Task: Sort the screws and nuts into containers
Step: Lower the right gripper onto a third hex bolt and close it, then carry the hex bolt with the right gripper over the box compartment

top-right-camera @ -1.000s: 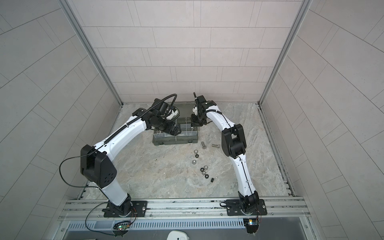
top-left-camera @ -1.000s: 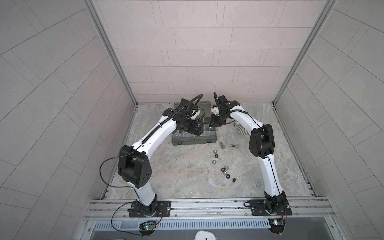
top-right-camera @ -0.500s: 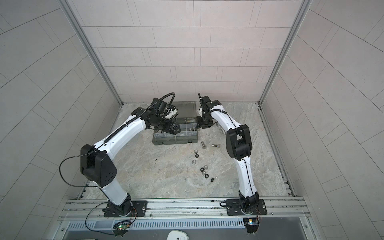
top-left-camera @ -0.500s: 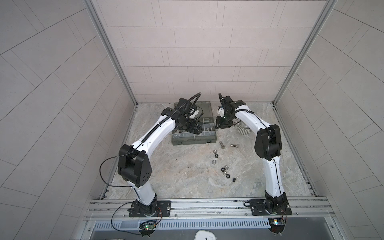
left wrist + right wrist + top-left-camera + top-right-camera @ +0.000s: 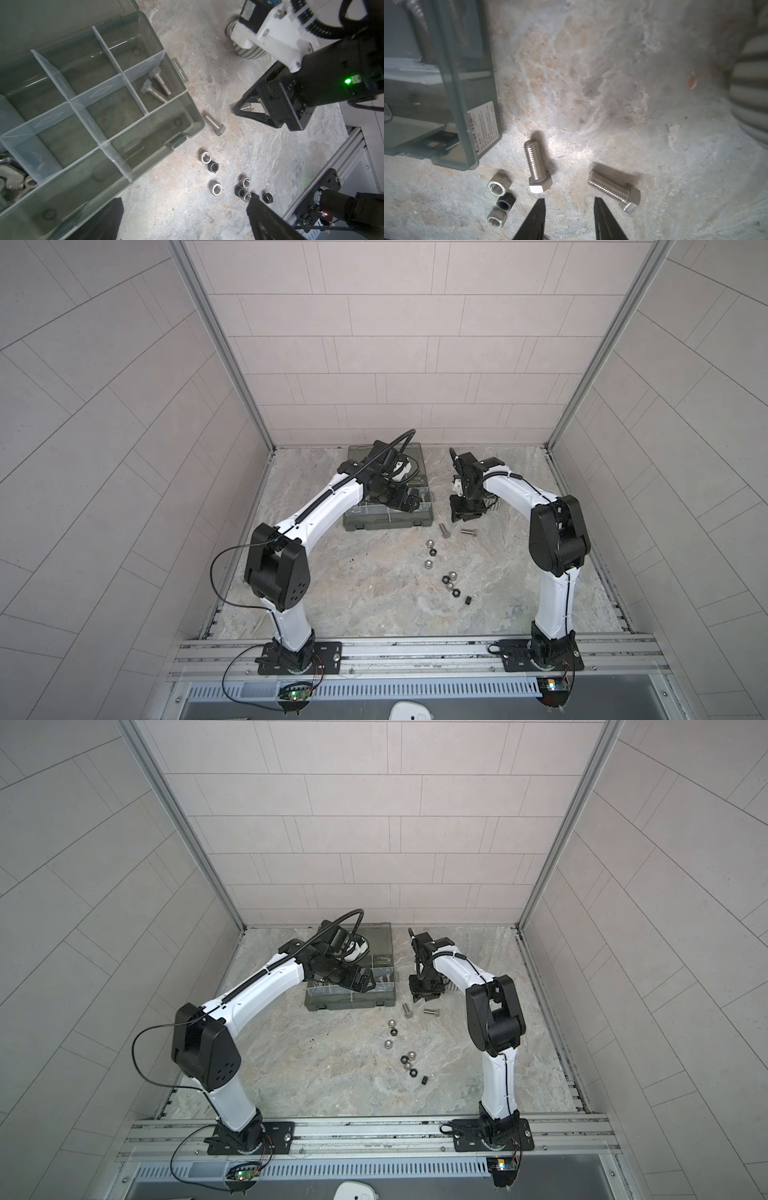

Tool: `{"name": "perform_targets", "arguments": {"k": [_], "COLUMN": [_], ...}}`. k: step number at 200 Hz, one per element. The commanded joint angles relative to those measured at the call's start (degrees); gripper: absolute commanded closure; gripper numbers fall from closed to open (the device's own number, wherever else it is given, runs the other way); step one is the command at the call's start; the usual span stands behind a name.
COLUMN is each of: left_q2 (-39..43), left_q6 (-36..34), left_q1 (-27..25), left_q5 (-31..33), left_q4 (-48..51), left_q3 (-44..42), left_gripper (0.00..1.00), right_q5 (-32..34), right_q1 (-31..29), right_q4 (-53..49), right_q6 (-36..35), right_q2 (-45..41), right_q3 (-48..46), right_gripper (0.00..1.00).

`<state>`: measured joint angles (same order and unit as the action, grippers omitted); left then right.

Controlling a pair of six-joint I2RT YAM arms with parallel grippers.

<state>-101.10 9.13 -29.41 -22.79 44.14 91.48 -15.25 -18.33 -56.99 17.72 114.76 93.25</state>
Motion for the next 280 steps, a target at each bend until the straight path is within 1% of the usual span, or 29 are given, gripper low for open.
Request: {"name": "perform_targets", "arguments": {"k": [1,38,74,142,170,200,219,241,267,280], "left_q2": [0.52,2.88,5.12,7.32,7.32,7.23,7.18,7.12,6.98,6.67], "left_q6": [1.06,1.97,2.93,2.96,2.74,2.14,1.56,0.66,-0.19,-0.5], "left_q1": [0.05,-0.22,-1.16,-2.15,-2.24,-2.23,-2.31,-2.28,-2.2,-2.15], "left_q5": [0.13,1.25,1.72,1.65,1.25,0.72,0.7,0.8,1.0,1.03], "left_q4": [-0.72,-0.72,-1.21,-1.16,-1.24,-1.21,-0.99,-0.31,0.06,0.15], "left_q3": [1.04,-1.18,-4.11,-7.63,-7.98,-8.07,-7.92,-7.5,-7.13,-6.81], "left_gripper": [0.0,0.0,0.0,0.0,0.0,0.0,0.0,0.0,0.0,0.0], "right_q5": [-1.09,-3.58,-4.33,-3.85,-3.46,-2.66,-2.12,-1.44,-0.76,-0.42], "right_q1": [-1.86,-3.17,-3.81,-4.0,-4.0,-3.93,-3.91,-3.91,-3.82,-3.65], "right_q4": [1.64,3.7,4.82,5.14,5.14,5.05,4.87,4.5,3.8,3.31], "right_q6": [0.13,0.51,1.39,2.29,2.46,2.72,3.1,3.54,3.7,3.67], "right_q2": [-0.1,2.18,3.96,6.34,6.88,7.49,7.67,7.32,5.72,4.77], "right_q3": [-0.76,-1.15,-1.97,-2.38,-2.63,-2.99,-3.13,-3.42,-3.36,-2.71], "right_gripper": [0.6,0.61,0.61,0.63,0.7,0.71,0.79,0.86,0.9,0.91]}}
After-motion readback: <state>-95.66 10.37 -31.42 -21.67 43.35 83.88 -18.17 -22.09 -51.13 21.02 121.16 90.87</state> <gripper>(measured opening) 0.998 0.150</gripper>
